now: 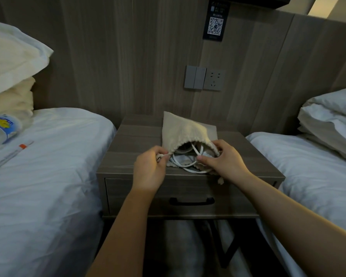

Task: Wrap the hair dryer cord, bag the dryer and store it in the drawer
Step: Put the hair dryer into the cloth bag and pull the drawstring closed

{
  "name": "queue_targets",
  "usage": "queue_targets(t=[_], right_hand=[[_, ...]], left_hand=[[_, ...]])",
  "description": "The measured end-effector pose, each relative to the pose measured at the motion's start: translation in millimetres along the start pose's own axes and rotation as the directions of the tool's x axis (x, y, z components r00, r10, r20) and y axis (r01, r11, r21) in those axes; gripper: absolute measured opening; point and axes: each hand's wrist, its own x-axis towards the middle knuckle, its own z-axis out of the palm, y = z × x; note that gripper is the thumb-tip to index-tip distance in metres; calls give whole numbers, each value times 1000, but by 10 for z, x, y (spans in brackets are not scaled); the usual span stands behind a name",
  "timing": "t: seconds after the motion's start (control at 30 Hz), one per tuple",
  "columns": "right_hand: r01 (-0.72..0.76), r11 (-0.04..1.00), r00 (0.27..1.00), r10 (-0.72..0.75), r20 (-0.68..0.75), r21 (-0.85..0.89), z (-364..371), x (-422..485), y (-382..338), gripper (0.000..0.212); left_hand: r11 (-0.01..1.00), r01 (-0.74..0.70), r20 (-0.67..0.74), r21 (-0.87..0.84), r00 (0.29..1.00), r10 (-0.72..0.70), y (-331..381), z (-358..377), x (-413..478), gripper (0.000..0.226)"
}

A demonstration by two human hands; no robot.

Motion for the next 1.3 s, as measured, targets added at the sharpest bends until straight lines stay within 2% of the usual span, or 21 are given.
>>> queue_targets(t=[0.2,0.3,0.33,0.37,0.43,0.5,0.57,0.63,0.7,0.87,1.1,1.3], right_hand=[[-53,999,967,51,-248,-1,96,150,-3,22],[-72,997,968,78,-238,33,104,168,27,17],[-69,997,973,73,-217,25,90,130,23,25],[-51,999,979,50,-198,-1,74,78,30,39],[74,992,974,-94,-204,-104,28,-78,48,62],[252,933,929,-308,-206,-257,-25,-224,99,60],[369,843,884,-448,-133,-390,-55,-291,195,45],[410,782,872,-487,-50,-471,-62,-281,285,31],[391,755,885,-466,-10,-527,-51,-237,332,23],[372,713,898,-439,36,-594,-13,-143,322,13],[415,734,840,-536,-84,-538,40,-151,241,11],[406,803,831,-523,-190,-436,48,-149,249,5]], left_hand=[[997,47,11,-64,999,-46,-24,-7,38,9],[994,72,-25,-81,997,-74,-35,-60,40,11],[995,71,-41,-69,996,-74,-43,-80,43,11],[997,67,-57,-46,996,-69,-46,-99,39,11],[998,52,-111,40,993,-47,-52,-111,21,6],[986,-28,-185,167,981,59,-52,-101,3,5],[927,-207,-119,312,960,254,-64,-46,-3,9],[838,-340,42,427,933,357,-94,44,-6,6],[813,-355,119,461,933,340,-136,126,-29,10],[819,-326,138,472,945,296,-165,156,-46,24],[846,-287,164,450,957,238,-152,153,-1,27],[860,-261,135,439,965,224,-148,183,59,16]])
